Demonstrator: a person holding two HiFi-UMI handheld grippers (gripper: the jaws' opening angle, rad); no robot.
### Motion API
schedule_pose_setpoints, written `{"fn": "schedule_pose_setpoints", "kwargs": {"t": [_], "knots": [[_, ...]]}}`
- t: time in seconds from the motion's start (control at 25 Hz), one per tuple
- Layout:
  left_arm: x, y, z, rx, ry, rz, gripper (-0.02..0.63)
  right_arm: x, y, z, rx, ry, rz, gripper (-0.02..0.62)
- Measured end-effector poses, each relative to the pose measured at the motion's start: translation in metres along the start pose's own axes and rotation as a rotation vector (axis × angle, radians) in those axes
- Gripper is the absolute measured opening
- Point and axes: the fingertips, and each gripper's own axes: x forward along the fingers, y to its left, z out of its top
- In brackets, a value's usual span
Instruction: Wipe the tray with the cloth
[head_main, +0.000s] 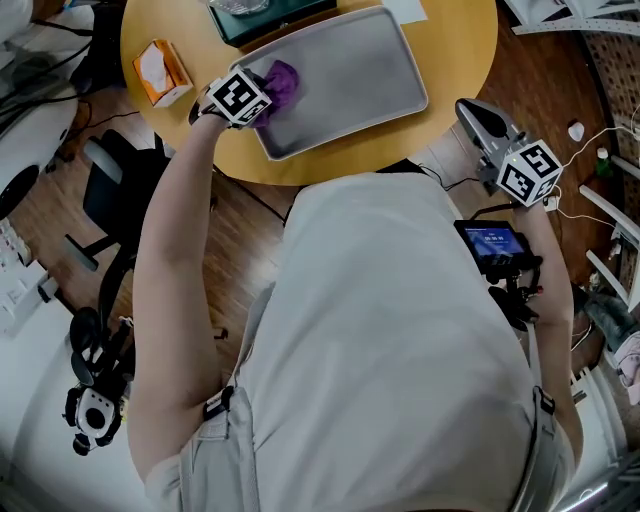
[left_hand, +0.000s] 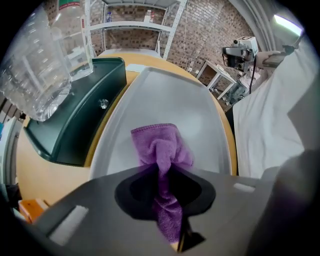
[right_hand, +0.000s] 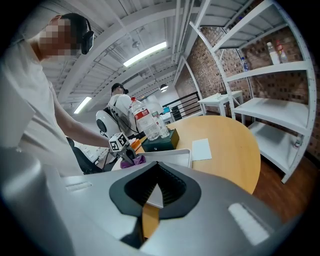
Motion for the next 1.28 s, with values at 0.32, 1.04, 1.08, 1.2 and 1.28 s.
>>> {"fn": "schedule_pose_setpoints", "kwargs": {"t": [0.32, 1.04, 1.08, 1.2, 1.28], "knots": [[-0.006, 0.036, 0.007, 0.044, 0.036, 0.057, 0.058, -0.006, -0.009, -0.004, 0.027, 0.006, -0.027, 0.003], [0.002, 0.070, 0.053, 0.258, 0.113, 0.391, 0.060, -0.018, -0.018, -0.017, 0.061, -0.006, -0.051, 0.003], [0.003, 0.070, 0.057, 0.266, 0.112, 0.392, 0.061, -0.019, -0.018, -0.018, 0.063, -0.007, -0.055, 0.003], [0.008, 0.070, 0.068, 0.285, 0.112, 0.382, 0.061, -0.021, -0.022, -0.021, 0.070, -0.007, -0.062, 0.003], [0.008, 0.070, 0.069, 0.289, 0.122, 0.378, 0.061, -0.022, -0.023, -0.023, 0.071, -0.008, -0.061, 0.003]]}}
